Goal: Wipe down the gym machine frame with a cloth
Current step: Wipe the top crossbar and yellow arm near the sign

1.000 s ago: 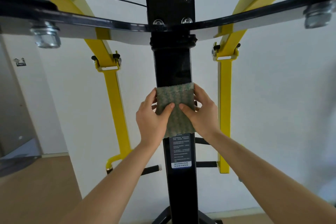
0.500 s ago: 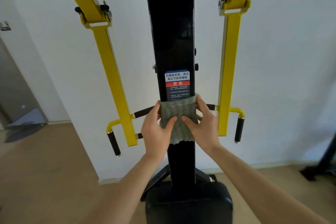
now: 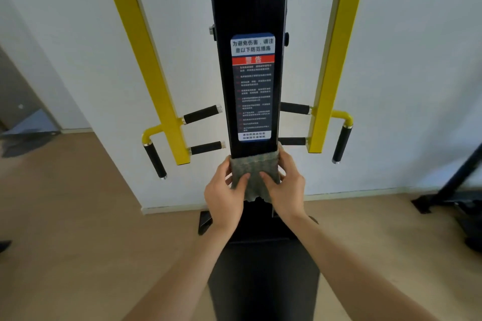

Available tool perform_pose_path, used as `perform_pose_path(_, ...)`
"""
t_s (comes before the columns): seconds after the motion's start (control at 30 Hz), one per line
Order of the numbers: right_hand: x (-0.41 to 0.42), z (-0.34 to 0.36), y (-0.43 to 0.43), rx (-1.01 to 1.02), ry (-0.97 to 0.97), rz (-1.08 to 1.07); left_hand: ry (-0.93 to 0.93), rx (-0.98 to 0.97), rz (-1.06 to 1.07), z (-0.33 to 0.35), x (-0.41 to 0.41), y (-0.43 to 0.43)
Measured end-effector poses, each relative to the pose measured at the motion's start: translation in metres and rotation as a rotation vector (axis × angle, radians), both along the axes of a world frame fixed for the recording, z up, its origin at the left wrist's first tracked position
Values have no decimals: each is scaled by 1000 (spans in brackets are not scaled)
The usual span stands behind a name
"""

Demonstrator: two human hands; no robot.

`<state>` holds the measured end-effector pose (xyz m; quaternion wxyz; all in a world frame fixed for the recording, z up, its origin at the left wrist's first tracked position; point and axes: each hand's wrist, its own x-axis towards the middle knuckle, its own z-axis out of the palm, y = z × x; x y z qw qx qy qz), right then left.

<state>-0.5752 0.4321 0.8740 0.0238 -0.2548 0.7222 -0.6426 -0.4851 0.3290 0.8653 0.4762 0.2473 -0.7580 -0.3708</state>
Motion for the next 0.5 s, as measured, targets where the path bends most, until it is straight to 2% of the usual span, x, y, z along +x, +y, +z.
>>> perform_pose_path(0.13,-1,-4,1,38,-22,-19,-10,39,-6,-4,-1,-3)
perform_pose_path(0.23,-3,-4,2,103,-21,-24,-65,-14,19,-4,1,-4)
perform_pose_path(0.33,-4,-8,1,233,4,-43,-211,-15,56,-4,2,-6)
perform_pose_path(0.5,-12,-14,-1,565,-24,-58,-511,204,64,-7,0,-16)
